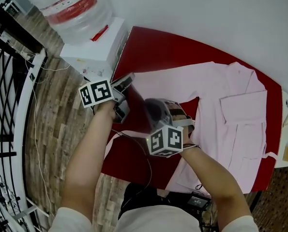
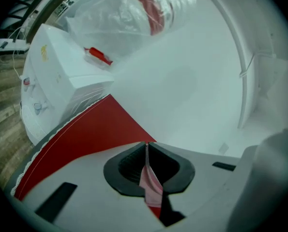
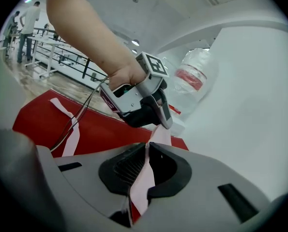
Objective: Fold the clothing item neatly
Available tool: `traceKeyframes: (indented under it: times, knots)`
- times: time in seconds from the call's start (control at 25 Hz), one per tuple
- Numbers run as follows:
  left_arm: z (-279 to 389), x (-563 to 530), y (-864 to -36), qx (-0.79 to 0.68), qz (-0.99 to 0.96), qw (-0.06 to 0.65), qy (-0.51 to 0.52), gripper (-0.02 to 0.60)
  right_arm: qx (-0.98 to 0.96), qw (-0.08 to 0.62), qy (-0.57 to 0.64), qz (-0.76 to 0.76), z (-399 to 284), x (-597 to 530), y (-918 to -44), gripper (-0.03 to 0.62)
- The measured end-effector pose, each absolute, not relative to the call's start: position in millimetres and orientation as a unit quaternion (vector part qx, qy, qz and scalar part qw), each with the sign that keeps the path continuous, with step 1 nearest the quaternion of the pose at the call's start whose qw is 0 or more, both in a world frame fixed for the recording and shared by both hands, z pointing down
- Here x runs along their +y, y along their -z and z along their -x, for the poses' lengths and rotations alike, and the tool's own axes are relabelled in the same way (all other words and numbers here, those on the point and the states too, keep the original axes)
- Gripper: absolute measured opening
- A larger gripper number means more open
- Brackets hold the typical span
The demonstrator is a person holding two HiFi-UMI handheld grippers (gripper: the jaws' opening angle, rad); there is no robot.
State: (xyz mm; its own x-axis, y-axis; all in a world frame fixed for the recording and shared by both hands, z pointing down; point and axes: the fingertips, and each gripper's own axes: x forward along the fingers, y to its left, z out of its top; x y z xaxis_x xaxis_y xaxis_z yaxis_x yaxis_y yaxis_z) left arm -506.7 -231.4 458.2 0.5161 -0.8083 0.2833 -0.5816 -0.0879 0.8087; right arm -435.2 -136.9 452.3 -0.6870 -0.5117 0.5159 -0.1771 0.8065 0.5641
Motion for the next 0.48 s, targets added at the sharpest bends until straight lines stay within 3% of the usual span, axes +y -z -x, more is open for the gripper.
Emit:
traceKeyframes:
  times: [0.24,0.48]
  knots:
    - [479.9,-232.3,-406.7,-0.48,-0.755,0.435,0.107,0.02,-0.903,0.301,0.209,-0.224,410.1,-138.3,-418.1,0.035]
    - [409.2,-250.6,-345.6,-0.451,-0.8,0.383,0.101,0.02,-0.911,0.269,0.184,-0.251,361.0,-146.0,-385.7,0.035]
